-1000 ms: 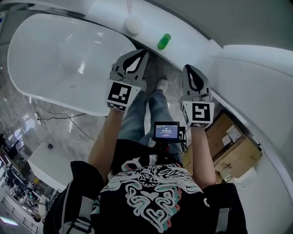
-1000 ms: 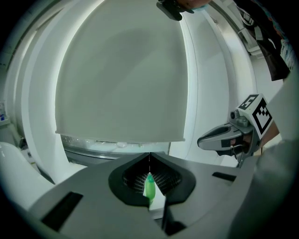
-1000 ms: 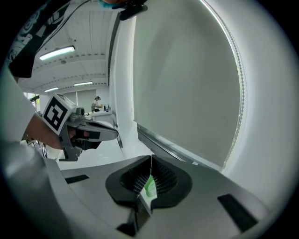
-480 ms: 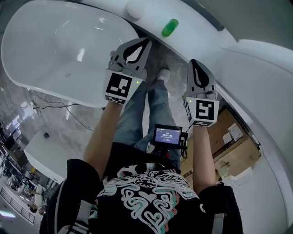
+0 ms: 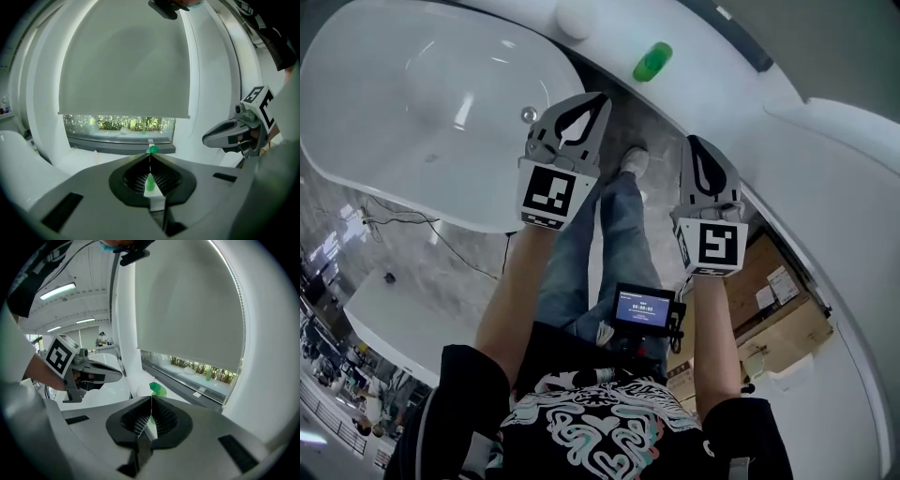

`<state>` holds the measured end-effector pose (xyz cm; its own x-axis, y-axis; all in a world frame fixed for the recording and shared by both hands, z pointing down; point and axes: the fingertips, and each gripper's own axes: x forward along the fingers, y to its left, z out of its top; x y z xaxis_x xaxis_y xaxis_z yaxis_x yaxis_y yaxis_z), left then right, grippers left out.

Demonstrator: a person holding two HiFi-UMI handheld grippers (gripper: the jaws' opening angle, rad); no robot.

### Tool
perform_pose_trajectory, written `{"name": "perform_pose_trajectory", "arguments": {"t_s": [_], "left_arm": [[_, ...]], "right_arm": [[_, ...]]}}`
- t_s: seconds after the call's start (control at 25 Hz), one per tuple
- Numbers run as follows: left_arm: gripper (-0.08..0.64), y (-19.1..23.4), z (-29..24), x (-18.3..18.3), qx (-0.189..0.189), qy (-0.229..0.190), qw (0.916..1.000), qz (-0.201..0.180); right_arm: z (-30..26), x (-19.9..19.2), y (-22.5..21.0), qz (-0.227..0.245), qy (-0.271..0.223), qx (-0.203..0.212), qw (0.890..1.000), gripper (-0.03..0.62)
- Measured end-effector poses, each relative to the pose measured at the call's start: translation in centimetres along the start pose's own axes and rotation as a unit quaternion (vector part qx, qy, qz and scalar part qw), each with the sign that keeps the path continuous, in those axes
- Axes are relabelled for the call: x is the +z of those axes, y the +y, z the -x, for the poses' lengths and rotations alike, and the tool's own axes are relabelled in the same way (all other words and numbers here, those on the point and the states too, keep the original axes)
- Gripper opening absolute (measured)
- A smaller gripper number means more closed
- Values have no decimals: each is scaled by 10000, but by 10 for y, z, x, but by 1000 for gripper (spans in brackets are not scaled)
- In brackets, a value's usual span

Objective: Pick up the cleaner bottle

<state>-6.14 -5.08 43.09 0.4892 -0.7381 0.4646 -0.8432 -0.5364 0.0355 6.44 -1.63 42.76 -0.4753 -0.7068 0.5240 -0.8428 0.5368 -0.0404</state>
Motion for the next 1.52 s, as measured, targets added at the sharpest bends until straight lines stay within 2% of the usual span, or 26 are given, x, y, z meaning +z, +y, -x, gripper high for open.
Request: {"name": "perform_pose_trajectory", "arguments": {"t_s": [0.24, 0.6, 1.04, 1.2, 1.52], "left_arm": [[17, 10, -11, -24, 155, 26, 9991, 389], [16, 10, -26, -53, 134, 146, 9983, 555], [17, 6, -60, -70, 210, 100, 9969, 756], [17, 9, -70, -78, 283, 81, 9956, 891], [16, 6, -91, -86, 147, 124, 9954, 944]], "right_arm": [[-12, -15, -4, -127, 5, 18, 9999, 28], [-30, -33, -9, -117, 50, 70, 9999, 28], [-58, -47, -17, -37, 108, 151, 9998, 28], [-68, -53, -20, 185, 168, 152, 9996, 28], [-81, -62, -27, 160, 240, 130, 9995, 28]]}}
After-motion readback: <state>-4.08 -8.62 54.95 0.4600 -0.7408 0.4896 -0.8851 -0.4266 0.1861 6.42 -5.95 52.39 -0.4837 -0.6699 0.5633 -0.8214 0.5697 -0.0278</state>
